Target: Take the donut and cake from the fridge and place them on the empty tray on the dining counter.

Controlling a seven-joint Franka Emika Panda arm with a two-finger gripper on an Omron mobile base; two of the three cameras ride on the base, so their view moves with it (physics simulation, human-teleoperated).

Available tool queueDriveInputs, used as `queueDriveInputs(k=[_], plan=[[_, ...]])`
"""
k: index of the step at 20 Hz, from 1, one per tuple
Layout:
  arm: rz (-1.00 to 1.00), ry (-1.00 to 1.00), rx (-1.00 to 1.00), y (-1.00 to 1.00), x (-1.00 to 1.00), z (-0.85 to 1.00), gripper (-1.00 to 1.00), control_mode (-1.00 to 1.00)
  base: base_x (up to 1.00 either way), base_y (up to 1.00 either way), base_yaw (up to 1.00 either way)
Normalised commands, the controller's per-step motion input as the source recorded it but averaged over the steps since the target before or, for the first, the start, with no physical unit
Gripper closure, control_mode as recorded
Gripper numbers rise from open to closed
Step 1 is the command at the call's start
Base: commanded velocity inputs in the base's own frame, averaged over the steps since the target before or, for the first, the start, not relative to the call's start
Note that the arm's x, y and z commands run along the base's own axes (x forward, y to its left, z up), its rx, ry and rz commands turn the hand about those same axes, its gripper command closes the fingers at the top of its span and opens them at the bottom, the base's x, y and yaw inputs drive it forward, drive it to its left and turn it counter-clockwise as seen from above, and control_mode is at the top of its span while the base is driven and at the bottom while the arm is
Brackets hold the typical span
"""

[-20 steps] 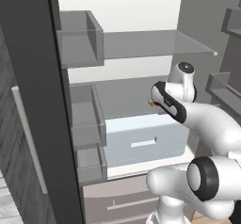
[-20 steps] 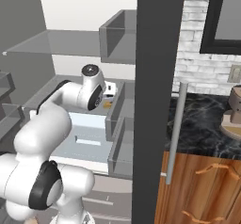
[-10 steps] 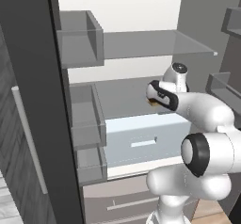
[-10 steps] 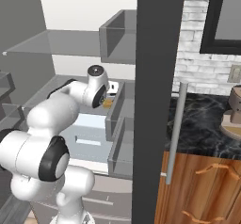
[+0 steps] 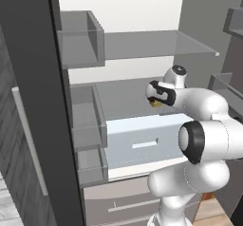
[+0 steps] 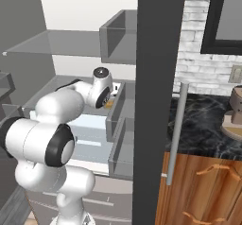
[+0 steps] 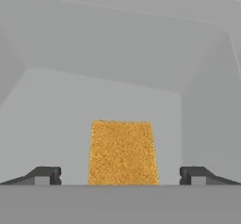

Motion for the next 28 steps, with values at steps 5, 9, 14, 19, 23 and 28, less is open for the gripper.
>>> queueDriveInputs(k=[5, 9, 14, 19, 23, 28], plan=[[0.01, 0.0, 0.0, 0.0, 0.14, -0.17, -1.0, -1.0, 0.0, 0.0, 0.0], [0.01, 0.0, 0.0, 0.0, 0.18, -0.19, -1.0, -1.0, 0.0, 0.0, 0.0], [0.01, 0.0, 0.0, 0.0, 0.24, -0.22, -1.0, -1.0, 0.0, 0.0, 0.0], [0.01, 0.02, 0.0, 0.01, 0.13, -0.24, 1.0, -1.0, 0.0, 0.0, 0.0], [0.0, 0.03, 0.0, 0.13, -0.05, -0.11, 1.0, -1.0, 0.0, 0.0, 0.0], [0.0, -0.04, 0.0, 0.49, -0.58, 0.02, 1.0, -1.0, 0.0, 0.0, 0.0]])
